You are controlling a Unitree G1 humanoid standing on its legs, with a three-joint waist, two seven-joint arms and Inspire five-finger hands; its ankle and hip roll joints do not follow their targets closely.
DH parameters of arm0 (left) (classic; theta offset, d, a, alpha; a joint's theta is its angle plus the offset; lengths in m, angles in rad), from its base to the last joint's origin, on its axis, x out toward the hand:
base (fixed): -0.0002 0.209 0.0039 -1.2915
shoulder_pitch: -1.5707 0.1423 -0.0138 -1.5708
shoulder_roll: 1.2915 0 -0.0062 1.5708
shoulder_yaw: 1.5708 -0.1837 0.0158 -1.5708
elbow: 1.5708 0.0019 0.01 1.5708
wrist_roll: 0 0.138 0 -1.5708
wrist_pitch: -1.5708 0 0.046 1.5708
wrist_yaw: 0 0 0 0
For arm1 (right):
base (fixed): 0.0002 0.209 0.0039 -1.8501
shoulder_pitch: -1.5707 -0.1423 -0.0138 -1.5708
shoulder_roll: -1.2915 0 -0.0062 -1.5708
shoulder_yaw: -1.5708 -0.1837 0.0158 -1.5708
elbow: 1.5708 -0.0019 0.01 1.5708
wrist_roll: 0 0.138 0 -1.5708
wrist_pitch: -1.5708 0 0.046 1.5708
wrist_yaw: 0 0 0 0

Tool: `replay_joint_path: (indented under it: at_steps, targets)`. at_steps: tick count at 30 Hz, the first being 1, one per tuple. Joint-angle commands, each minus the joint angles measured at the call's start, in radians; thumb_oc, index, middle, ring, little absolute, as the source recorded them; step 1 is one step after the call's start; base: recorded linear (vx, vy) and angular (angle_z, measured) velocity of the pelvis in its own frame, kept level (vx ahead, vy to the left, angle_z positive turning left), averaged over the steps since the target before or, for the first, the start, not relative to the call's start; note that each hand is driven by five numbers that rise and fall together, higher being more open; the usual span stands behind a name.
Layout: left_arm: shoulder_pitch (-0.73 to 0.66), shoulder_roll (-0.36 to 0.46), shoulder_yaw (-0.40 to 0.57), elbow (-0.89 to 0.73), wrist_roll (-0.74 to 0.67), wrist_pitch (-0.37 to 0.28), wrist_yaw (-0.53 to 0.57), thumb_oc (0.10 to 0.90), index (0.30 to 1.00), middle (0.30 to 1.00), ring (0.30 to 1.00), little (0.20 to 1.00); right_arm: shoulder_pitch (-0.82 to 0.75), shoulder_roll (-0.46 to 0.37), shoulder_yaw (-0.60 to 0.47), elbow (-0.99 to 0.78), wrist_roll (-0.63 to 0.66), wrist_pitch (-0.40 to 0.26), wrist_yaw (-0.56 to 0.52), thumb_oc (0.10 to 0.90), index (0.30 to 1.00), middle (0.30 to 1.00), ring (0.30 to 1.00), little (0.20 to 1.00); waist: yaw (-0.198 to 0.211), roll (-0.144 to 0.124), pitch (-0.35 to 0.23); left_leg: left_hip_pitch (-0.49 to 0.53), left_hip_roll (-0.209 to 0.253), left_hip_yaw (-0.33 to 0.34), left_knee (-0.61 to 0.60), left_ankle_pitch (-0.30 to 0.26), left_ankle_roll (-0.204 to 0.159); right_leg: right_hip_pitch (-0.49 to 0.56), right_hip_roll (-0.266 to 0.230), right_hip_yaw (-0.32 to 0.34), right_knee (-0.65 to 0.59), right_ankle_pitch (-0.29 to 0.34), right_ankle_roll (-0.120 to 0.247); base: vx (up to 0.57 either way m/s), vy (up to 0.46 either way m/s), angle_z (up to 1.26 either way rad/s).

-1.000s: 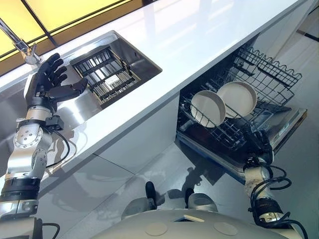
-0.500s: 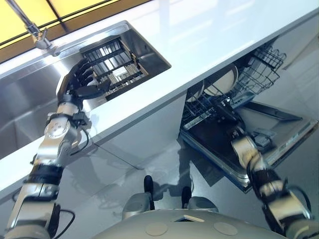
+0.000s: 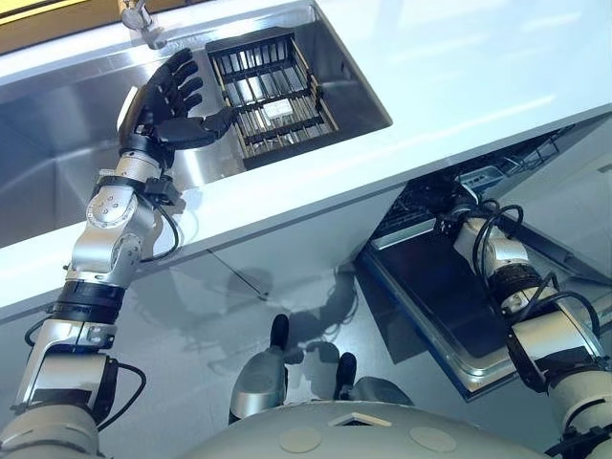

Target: Pick up plates and place into dishwasher.

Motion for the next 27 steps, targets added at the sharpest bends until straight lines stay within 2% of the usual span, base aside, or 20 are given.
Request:
replay_joint_path:
  at_steps: [1,4,5,6,9,13,15,20,24,27]
  targets:
    - [0.018,0.075,0.075,-0.089,-0.009,-0.107,0.022,0.800,0.900,0.900,0.900,0.900,0.103,-0.093,-0.082,-0.222,-0.047,-0.104,0.065,0.800,0.900,0.900,0.900,0.900,-0.054,0.006,-0.083,0.079,-0.095,0.080,0.075,-0.226,0.034,-0.144,0.002,0.057,0.154,-0.031,0.086,-0.07,-0.008,-0.30]
    - [0.064,0.063,0.123,-0.072,0.003,-0.143,0.021,0.800,0.900,0.900,0.900,0.900,0.282,-0.052,-0.188,-0.274,-0.034,-0.150,0.108,0.800,0.900,0.900,0.900,0.900,-0.100,0.009,-0.064,0.091,-0.096,0.111,0.061,-0.229,0.043,-0.163,0.001,0.076,0.171,-0.028,0.099,-0.10,0.001,-0.36]
    - [0.093,0.064,0.151,-0.072,0.006,-0.158,0.029,0.800,0.900,0.900,0.900,0.900,0.387,-0.022,-0.246,-0.325,-0.031,-0.164,0.094,0.800,0.900,0.900,0.900,0.900,-0.130,0.012,-0.055,0.098,-0.095,0.134,0.055,-0.229,0.045,-0.176,-0.001,0.089,0.183,-0.025,0.109,-0.13,-0.002,-0.34]
    - [0.098,0.070,0.165,-0.066,0.002,-0.159,0.031,0.800,0.900,0.900,0.900,0.900,0.427,-0.009,-0.275,-0.339,-0.026,-0.178,0.092,0.800,0.900,0.900,0.900,0.900,-0.148,0.013,-0.051,0.101,-0.094,0.151,0.053,-0.231,0.046,-0.182,-0.003,0.093,0.186,-0.023,0.115,-0.12,-0.005,-0.30]
    - [0.098,0.087,0.187,-0.049,-0.003,-0.158,0.030,0.800,0.900,0.900,0.900,0.900,0.486,0.011,-0.326,-0.358,-0.007,-0.194,0.052,0.800,0.900,0.900,0.900,0.900,-0.180,0.014,-0.046,0.109,-0.090,0.185,0.049,-0.232,0.044,-0.188,-0.007,0.099,0.189,-0.019,0.125,-0.08,-0.022,-0.46]
    - [0.099,0.111,0.222,-0.018,-0.027,-0.150,0.037,0.800,0.900,0.900,0.900,0.900,0.552,0.043,-0.411,-0.411,0.037,-0.252,-0.013,0.800,0.900,0.900,0.900,0.900,-0.227,0.020,-0.044,0.125,-0.079,0.233,0.039,-0.235,0.042,-0.192,-0.010,0.104,0.189,-0.017,0.136,-0.11,-0.039,-0.42]
    - [0.086,0.120,0.241,0.018,-0.036,-0.142,0.034,0.800,0.900,0.900,0.900,0.900,0.589,0.071,-0.461,-0.456,0.049,-0.302,-0.047,0.800,0.900,0.900,0.900,0.900,-0.255,0.025,-0.049,0.132,-0.070,0.262,0.033,-0.236,0.040,-0.196,-0.010,0.106,0.197,-0.022,0.143,-0.13,-0.048,-0.45]
    - [0.038,0.150,0.255,0.128,-0.040,-0.141,-0.010,0.800,0.900,0.900,0.900,0.900,0.629,0.091,-0.535,-0.434,0.014,-0.368,-0.079,0.800,0.900,0.900,0.900,0.900,-0.289,0.030,-0.073,0.139,-0.055,0.299,0.025,-0.239,0.034,-0.205,-0.017,0.098,0.212,-0.023,0.158,-0.08,-0.070,-0.34]
    - [0.003,0.160,0.247,0.177,-0.042,-0.136,-0.029,0.800,0.900,0.900,0.900,0.900,0.635,0.088,-0.550,-0.338,-0.028,-0.400,-0.151,0.800,0.900,0.900,0.900,0.900,-0.290,0.033,-0.087,0.136,-0.049,0.305,0.028,-0.242,0.031,-0.207,-0.019,0.090,0.222,-0.034,0.161,-0.03,-0.083,-0.16]
    - [-0.021,0.167,0.232,0.180,-0.037,-0.101,-0.023,0.800,0.900,0.900,0.900,0.900,0.628,0.095,-0.538,-0.257,-0.019,-0.396,-0.191,0.800,0.900,0.900,0.900,0.900,-0.283,0.039,-0.089,0.138,-0.045,0.301,0.036,-0.247,0.033,-0.200,-0.019,0.082,0.234,-0.051,0.156,-0.02,-0.125,-0.09]
